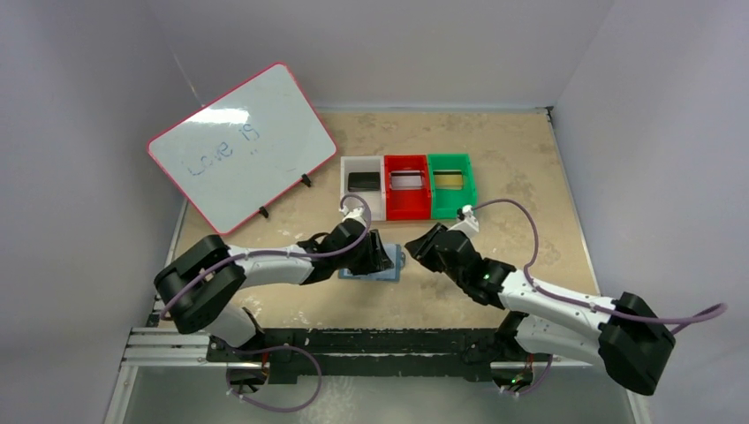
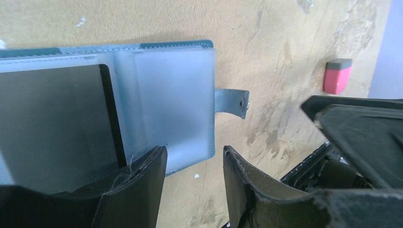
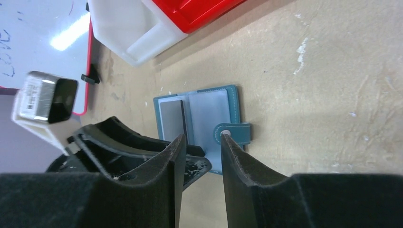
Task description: Take the credit cards out of the card holder
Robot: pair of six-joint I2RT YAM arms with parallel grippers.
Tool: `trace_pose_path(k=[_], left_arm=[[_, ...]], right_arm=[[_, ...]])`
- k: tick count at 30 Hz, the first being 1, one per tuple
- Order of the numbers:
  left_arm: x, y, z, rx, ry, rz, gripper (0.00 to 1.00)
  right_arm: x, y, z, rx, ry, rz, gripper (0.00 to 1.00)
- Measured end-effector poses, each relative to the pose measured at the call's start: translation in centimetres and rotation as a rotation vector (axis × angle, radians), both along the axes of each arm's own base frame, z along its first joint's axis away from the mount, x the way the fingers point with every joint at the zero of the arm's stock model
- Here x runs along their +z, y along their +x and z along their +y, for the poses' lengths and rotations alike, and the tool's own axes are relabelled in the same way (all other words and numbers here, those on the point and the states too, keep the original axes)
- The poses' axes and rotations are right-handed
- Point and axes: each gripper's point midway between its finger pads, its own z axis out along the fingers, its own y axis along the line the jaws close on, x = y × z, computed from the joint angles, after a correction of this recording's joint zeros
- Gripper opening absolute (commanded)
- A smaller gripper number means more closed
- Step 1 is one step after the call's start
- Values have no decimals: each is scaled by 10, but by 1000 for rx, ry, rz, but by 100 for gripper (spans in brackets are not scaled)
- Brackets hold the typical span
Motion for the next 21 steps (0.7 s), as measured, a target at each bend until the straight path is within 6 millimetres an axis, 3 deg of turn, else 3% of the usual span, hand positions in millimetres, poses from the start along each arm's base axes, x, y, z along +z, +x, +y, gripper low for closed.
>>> trace_pose_path(k=[3, 5, 11, 15, 18, 21], left_arm=[[-11, -4, -6, -11, 21, 21, 47], [-10, -2, -14, -21, 24, 17, 47], [2, 2, -21, -28, 103, -31, 50], [31, 13, 0, 50, 154, -114, 52], [54, 29, 29, 155, 227, -193, 51], [62, 48, 66, 258, 308, -219, 52]], right_arm=[[3, -2, -7, -13, -4, -8, 41], [3, -4, -9, -13, -2, -10, 46], [-7, -8, -13, 2, -25, -4, 46], [-5, -9, -8, 33, -22, -13, 45], [-5, -9, -3, 59, -22, -22, 45], [-8, -10, 3, 98, -38, -19, 43]])
